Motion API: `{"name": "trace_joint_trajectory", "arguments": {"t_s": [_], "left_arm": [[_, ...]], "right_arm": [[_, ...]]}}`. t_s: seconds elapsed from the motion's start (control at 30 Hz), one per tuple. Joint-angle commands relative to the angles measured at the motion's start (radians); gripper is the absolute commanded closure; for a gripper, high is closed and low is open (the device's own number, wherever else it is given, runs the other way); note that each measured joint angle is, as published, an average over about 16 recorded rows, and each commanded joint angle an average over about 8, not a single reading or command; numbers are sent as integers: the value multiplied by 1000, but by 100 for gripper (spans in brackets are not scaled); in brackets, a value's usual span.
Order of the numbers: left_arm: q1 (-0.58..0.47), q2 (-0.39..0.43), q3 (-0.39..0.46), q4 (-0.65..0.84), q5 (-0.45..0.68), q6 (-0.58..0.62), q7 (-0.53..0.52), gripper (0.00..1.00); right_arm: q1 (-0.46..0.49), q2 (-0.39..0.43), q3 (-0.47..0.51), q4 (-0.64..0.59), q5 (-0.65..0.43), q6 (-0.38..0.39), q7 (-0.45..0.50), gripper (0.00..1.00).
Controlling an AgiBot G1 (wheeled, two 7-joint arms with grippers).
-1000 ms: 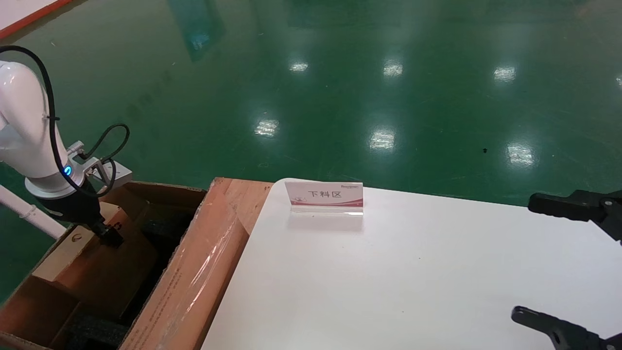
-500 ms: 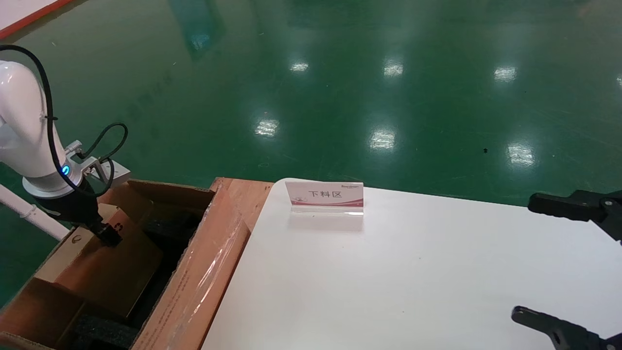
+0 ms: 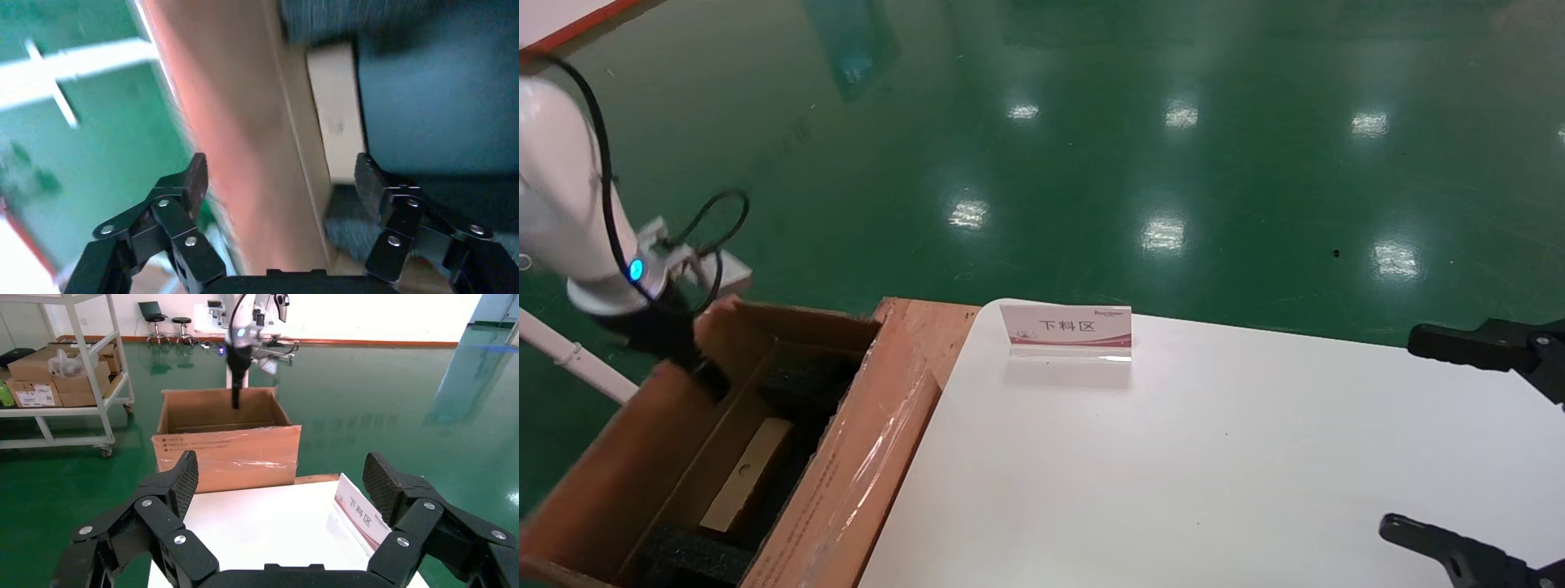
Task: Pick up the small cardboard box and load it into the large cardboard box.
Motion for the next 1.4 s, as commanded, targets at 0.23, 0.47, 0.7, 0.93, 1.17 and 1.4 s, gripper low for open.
{"name": "trace_joint_trajectory", "arguments": {"t_s": [0.23,0.47,0.7,0.93,1.17,1.4], "left_arm": [[-149,-42,-52,-153,-31,-77,75,0],[-305,-161,-114,-387,-63,-199,113,0],[-365,-233,-145,-538,-54,-273,106,0],[-258,-249,-323,-595,-72,-231,158,0],[-93,-253,-568,-635,-101,-151,237,0],[74,-257,-814,-675,-131,-71,317,0]], "right_arm": [[0,0,0,0,0,0,0,0],[0,0,-1,0,0,0,0,0],[0,0,-1,-1,0,0,-1,0],[0,0,-1,-1,0,0,-1,0],[1,0,-1,-1,0,0,-1,0],[1,0,-1,-1,0,0,-1,0]]}}
